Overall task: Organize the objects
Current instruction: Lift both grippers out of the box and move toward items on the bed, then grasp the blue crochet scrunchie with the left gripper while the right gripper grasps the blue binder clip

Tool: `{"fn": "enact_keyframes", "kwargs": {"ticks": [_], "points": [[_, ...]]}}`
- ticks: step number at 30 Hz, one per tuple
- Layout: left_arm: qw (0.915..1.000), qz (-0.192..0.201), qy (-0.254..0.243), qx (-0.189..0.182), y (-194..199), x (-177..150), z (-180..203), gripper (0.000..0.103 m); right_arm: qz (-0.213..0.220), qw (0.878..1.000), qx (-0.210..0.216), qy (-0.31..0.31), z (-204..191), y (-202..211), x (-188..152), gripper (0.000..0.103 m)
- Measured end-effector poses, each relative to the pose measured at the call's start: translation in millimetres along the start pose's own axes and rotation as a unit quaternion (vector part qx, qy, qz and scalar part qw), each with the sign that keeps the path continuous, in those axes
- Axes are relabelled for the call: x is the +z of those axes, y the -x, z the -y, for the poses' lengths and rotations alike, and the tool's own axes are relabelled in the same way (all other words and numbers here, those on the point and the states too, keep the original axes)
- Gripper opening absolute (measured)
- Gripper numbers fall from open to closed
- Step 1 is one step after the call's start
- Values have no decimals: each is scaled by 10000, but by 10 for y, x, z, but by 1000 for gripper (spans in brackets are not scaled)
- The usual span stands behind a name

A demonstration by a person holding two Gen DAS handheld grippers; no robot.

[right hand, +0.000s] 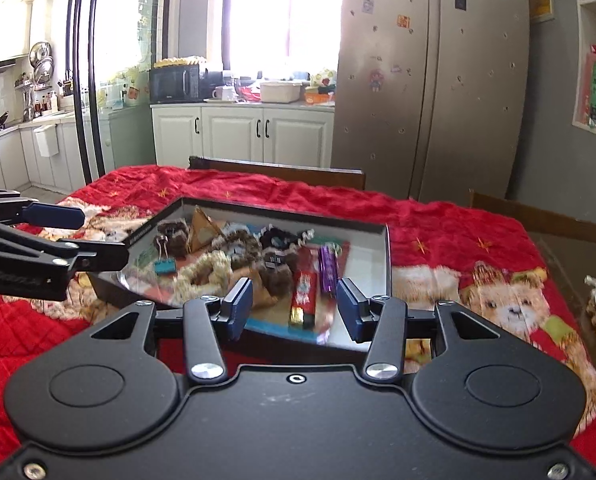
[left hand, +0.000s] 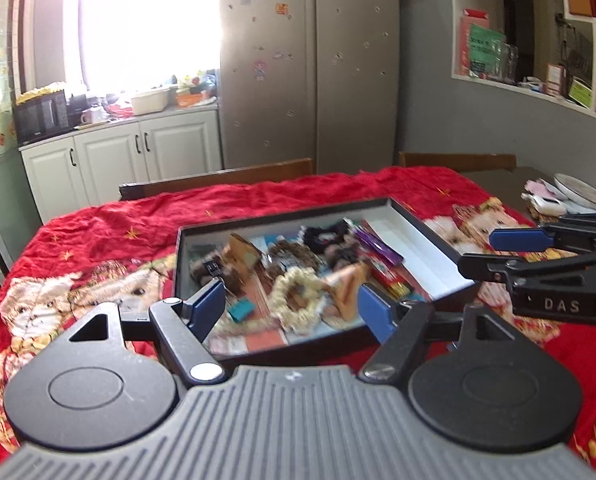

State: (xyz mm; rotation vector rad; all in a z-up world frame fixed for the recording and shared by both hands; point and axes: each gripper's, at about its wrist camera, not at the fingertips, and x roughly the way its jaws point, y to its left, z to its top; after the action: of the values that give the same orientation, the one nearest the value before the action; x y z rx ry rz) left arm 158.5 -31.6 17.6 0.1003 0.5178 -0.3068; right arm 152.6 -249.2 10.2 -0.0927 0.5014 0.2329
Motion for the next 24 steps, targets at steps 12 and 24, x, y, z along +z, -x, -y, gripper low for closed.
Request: {"fn": "enact_keyframes", "kwargs": {"ticks": [12,24], "points": [[9977,-470,-51,-478,-17,-448,123,83,-313,9991,132,-246,41,-17,-466,45],[9942,-731,36,-791,-46,-760,153,80,-495,9982,184,-292,7,-210,-722,45]]}}
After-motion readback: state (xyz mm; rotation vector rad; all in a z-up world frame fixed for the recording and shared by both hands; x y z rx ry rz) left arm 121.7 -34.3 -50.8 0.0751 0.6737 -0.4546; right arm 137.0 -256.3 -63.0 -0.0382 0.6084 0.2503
